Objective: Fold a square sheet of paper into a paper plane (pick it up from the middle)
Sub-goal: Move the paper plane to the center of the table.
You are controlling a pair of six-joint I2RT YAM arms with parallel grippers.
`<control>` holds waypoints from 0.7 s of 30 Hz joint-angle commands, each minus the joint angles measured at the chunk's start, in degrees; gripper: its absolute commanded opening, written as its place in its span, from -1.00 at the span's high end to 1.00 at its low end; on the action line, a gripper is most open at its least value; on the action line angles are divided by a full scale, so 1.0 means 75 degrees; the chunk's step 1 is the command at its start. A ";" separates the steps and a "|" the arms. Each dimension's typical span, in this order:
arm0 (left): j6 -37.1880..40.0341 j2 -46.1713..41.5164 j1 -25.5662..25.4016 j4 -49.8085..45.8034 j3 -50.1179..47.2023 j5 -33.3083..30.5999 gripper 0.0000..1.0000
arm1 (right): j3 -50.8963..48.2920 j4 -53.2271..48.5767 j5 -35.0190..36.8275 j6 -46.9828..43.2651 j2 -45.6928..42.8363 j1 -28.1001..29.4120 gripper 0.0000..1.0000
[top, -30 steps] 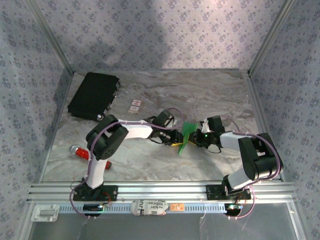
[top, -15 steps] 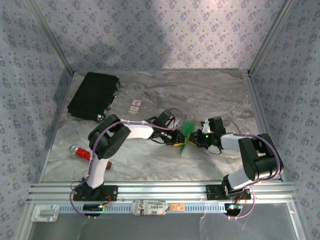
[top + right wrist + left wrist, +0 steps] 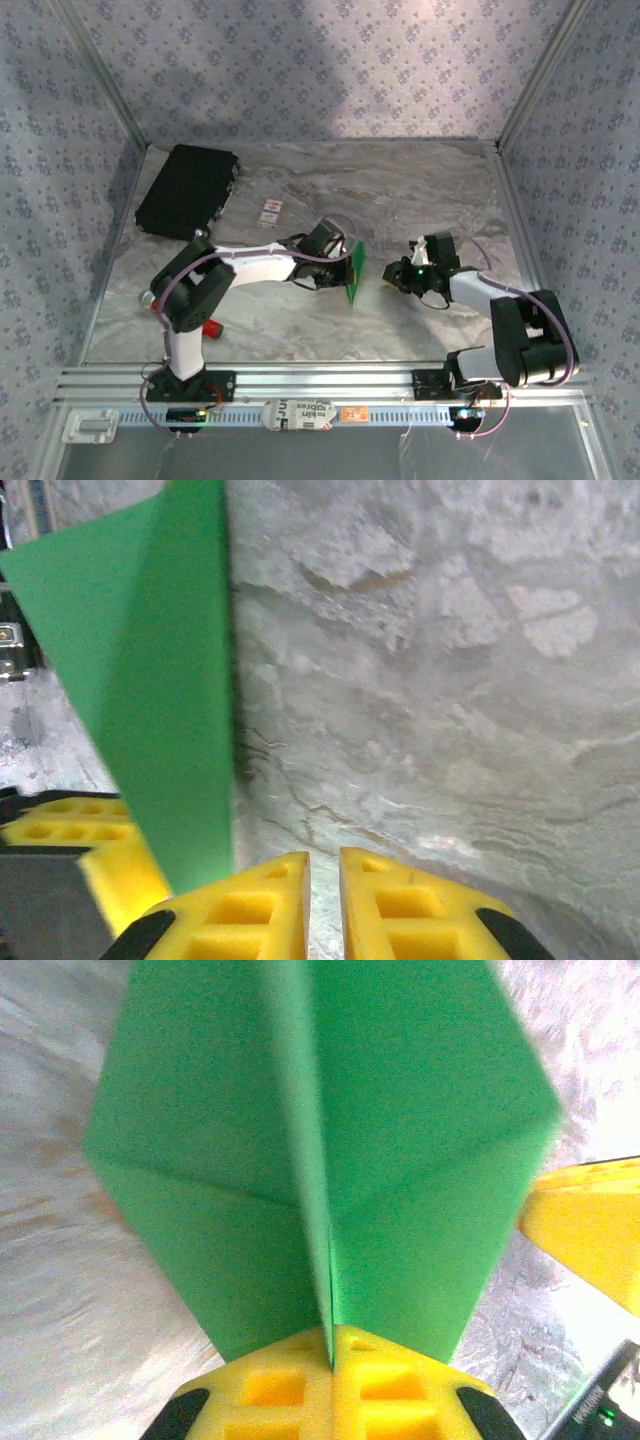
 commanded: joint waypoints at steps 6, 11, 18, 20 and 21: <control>0.0456 -0.1019 -0.0061 -0.2150 0.0039 -0.2619 0.95 | 0.0610 -0.0586 0.0383 -0.0124 -0.0219 0.0268 0.65; 0.0468 -0.0868 -0.0064 -0.2660 0.0159 -0.2866 0.95 | 0.0860 -0.0517 0.0517 -0.0045 0.0014 0.0670 0.65; 0.0416 -0.0752 -0.0085 -0.2692 0.0098 -0.2797 0.91 | 0.1049 -0.0345 0.0682 0.0078 0.0304 0.1140 0.65; 0.0409 -0.0704 -0.0085 -0.2737 0.0121 -0.2751 0.89 | 0.1060 -0.0273 0.0698 0.0120 0.0382 0.1211 0.65; 0.0395 -0.0676 -0.0087 -0.2751 0.0128 -0.2721 0.88 | 0.1075 -0.0249 0.0688 0.0131 0.0429 0.1246 0.65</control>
